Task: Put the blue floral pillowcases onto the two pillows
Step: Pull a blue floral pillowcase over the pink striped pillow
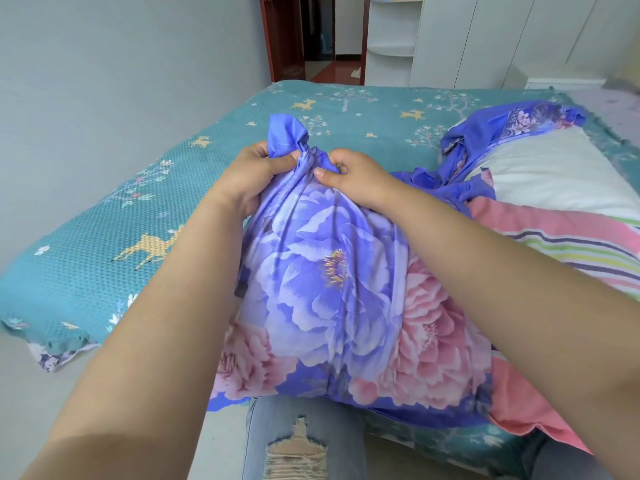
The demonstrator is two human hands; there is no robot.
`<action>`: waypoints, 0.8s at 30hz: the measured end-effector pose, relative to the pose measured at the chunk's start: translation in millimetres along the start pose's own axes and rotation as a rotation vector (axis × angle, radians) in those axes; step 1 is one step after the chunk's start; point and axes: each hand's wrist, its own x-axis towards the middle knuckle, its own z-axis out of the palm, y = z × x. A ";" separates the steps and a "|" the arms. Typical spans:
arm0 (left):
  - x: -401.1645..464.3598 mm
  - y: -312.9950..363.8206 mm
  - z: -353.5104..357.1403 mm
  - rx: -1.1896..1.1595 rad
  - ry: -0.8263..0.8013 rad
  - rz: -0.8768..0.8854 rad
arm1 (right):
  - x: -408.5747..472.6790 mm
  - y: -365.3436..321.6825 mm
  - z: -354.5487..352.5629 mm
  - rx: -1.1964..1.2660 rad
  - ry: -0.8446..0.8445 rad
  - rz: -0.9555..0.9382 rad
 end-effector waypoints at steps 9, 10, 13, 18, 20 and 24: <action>2.9 12.6 4.4 0.244 -0.097 -0.261 | -46.5 21.1 8.1 1.083 -0.021 0.569; 2.2 13.7 6.7 0.158 -0.068 -0.291 | -52.7 23.0 5.4 1.103 -0.017 0.598; -3.9 13.0 6.9 0.039 0.025 -0.321 | -60.7 21.0 1.7 0.900 0.132 0.556; -36.3 3.0 6.3 0.214 -0.044 -0.215 | -51.4 4.9 -5.6 0.169 0.334 0.259; -43.1 1.4 4.5 0.162 -0.085 -0.234 | -57.6 -5.7 -4.1 -0.313 0.421 0.103; -48.7 9.4 4.6 0.139 0.098 -0.198 | -73.5 -36.2 -4.6 -0.571 0.493 -0.088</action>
